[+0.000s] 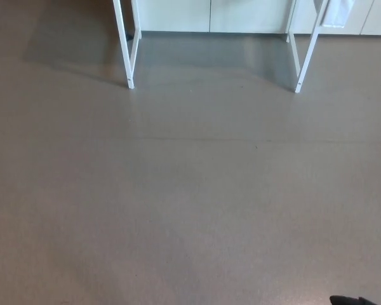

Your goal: The robot walk towards a table in front and then clicks the light switch button using the right hand's index finger

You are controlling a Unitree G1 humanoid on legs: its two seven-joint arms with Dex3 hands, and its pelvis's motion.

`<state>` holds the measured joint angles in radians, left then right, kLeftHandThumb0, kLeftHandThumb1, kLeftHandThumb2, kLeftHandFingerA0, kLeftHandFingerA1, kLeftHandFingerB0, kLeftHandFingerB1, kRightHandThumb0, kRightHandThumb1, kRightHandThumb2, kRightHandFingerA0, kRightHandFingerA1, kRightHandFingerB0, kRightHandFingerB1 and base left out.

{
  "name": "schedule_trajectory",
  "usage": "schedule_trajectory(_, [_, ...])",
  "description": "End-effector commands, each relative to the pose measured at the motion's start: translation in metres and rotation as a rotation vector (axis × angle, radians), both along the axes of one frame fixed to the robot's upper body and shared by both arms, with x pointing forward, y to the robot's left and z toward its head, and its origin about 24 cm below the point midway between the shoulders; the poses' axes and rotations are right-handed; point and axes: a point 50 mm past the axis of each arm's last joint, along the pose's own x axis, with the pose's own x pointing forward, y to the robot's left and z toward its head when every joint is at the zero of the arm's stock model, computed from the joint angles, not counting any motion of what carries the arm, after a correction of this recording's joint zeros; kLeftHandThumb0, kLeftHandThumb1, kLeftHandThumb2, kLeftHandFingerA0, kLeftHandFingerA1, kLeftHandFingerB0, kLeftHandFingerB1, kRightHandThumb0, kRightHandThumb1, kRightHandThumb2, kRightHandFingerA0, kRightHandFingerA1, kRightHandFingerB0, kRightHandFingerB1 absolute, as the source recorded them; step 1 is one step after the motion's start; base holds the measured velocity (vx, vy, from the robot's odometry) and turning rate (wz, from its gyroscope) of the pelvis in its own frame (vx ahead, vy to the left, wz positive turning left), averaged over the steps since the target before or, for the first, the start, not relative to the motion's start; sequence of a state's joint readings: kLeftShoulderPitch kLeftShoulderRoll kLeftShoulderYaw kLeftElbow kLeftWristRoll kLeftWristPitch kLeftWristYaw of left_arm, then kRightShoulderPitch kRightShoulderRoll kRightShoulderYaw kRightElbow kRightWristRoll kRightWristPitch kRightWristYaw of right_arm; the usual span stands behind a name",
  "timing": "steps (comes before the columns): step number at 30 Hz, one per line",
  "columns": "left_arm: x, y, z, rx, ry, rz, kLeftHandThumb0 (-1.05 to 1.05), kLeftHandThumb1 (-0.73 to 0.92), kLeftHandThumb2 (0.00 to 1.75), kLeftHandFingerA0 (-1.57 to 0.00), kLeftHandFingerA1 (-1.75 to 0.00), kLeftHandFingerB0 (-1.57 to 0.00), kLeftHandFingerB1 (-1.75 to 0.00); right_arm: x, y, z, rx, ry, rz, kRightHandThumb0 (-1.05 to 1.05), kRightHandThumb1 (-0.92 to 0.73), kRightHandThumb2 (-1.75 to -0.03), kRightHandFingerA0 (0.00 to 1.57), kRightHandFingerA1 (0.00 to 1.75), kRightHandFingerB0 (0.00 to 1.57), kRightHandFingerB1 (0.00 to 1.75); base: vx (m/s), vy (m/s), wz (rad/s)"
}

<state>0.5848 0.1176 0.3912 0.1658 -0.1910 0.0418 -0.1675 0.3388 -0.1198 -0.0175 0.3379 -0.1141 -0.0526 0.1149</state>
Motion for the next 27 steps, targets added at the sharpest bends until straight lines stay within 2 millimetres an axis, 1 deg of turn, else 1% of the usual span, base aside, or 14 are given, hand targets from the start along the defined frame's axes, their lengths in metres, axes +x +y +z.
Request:
schedule_trajectory(1, [-0.011, 0.0, 0.016, -0.143, -0.09, 0.065, -0.05, 0.66, 0.59, -0.37, -0.39, -0.24, -0.33, -0.009, -0.006, 0.013, 0.123, -0.065, -0.053, -0.16, -0.51, -0.55, 0.48, 0.49, 0.39, 0.39, 0.0, 0.0, 0.0])
schedule_trajectory(3, [-0.008, -0.001, 0.018, -0.134, -0.093, 0.045, -0.06, 0.66, 0.59, -0.35, -0.39, -0.24, -0.33, -0.006, -0.007, 0.014, 0.113, -0.069, -0.043, -0.17, -0.51, -0.55, 0.48, 0.49, 0.39, 0.39, 0.0, 0.0, 0.0])
schedule_trajectory(5, [-0.008, 0.001, 0.016, -0.097, -0.07, 0.022, -0.11, 0.64, 0.59, -0.42, -0.38, -0.28, -0.34, -0.007, -0.006, 0.014, 0.106, -0.064, -0.045, -0.25, -0.45, -0.61, 0.45, 0.51, 0.35, 0.43, 0.0, 0.0, 0.0])
schedule_trajectory(8, [-0.008, -0.002, 0.016, -0.099, -0.067, -0.004, -0.08, 0.66, 0.59, -0.38, -0.38, -0.25, -0.33, -0.008, -0.006, 0.014, 0.104, -0.057, -0.053, -0.24, -0.45, -0.6, 0.45, 0.5, 0.36, 0.42, 0.0, 0.0, 0.0])
schedule_trajectory(9, [-0.011, -0.002, 0.016, -0.101, -0.061, -0.011, -0.08, 0.66, 0.59, -0.37, -0.38, -0.25, -0.33, -0.01, -0.006, 0.013, 0.106, -0.051, -0.055, -0.17, -0.52, -0.55, 0.48, 0.48, 0.38, 0.38, 0.0, 0.0, 0.0])
schedule_trajectory(11, [-0.015, -0.003, 0.016, -0.103, -0.048, -0.008, -0.08, 0.65, 0.59, -0.39, -0.38, -0.26, -0.33, -0.014, -0.006, 0.013, 0.113, -0.047, -0.049, -0.23, -0.46, -0.6, 0.46, 0.51, 0.37, 0.43, 0.0, 0.0, 0.0])
schedule_trajectory(15, [-0.018, -0.002, 0.016, -0.086, -0.032, -0.017, -0.1, 0.64, 0.59, -0.4, -0.38, -0.28, -0.34, -0.016, -0.005, 0.011, 0.107, -0.038, -0.036, -0.24, -0.46, -0.61, 0.46, 0.51, 0.36, 0.43, 0.0, 0.0, 0.0])
schedule_trajectory(16, [-0.018, -0.002, 0.017, -0.086, -0.031, -0.022, -0.11, 0.64, 0.59, -0.4, -0.38, -0.27, -0.34, -0.017, -0.005, 0.011, 0.104, -0.036, -0.034, -0.19, -0.52, -0.55, 0.48, 0.47, 0.38, 0.38, 0.11, 0.06, -0.26])
schedule_trajectory(18, [-0.016, -0.003, 0.016, -0.09, -0.032, -0.027, -0.1, 0.64, 0.59, -0.41, -0.38, -0.28, -0.34, -0.016, -0.006, 0.011, 0.099, -0.035, -0.038, -0.18, -0.52, -0.55, 0.48, 0.47, 0.38, 0.38, 0.01, 0.017, -0.06])
schedule_trajectory(22, [-0.023, -0.004, 0.013, -0.081, 0.007, -0.032, -0.1, 0.64, 0.59, -0.42, -0.39, -0.29, -0.34, -0.029, -0.009, 0.007, 0.106, -0.01, -0.048, -0.17, -0.52, -0.55, 0.48, 0.47, 0.37, 0.38, 0.0, -0.022, 0.04])
schedule_trajectory(23, [-0.021, -0.004, 0.014, -0.076, 0.007, -0.035, -0.1, 0.64, 0.59, -0.43, -0.38, -0.29, -0.34, -0.028, -0.009, 0.007, 0.11, -0.015, -0.048, -0.24, -0.45, -0.6, 0.45, 0.51, 0.34, 0.43, 0.0, 0.0, 0.0])
schedule_trajectory(25, [-0.017, -0.005, 0.016, -0.069, -0.002, -0.046, -0.09, 0.64, 0.58, -0.42, -0.38, -0.29, -0.34, -0.024, -0.009, 0.007, 0.117, -0.027, -0.049, -0.18, -0.52, -0.55, 0.48, 0.49, 0.37, 0.39, -0.04, 0.078, -0.03])
schedule_trajectory(26, [-0.016, -0.004, 0.015, -0.066, -0.008, -0.061, -0.09, 0.65, 0.58, -0.41, -0.38, -0.29, -0.34, -0.022, -0.008, 0.006, 0.114, -0.029, -0.053, -0.23, -0.45, -0.6, 0.46, 0.53, 0.35, 0.43, 0.03, 0.144, -0.1])
schedule_trajectory(27, [-0.016, -0.005, 0.016, -0.067, -0.006, -0.062, -0.09, 0.64, 0.58, -0.42, -0.38, -0.3, -0.34, -0.023, -0.008, 0.006, 0.114, -0.027, -0.055, -0.24, -0.45, -0.6, 0.46, 0.53, 0.36, 0.43, 0.05, 0.186, -0.1])
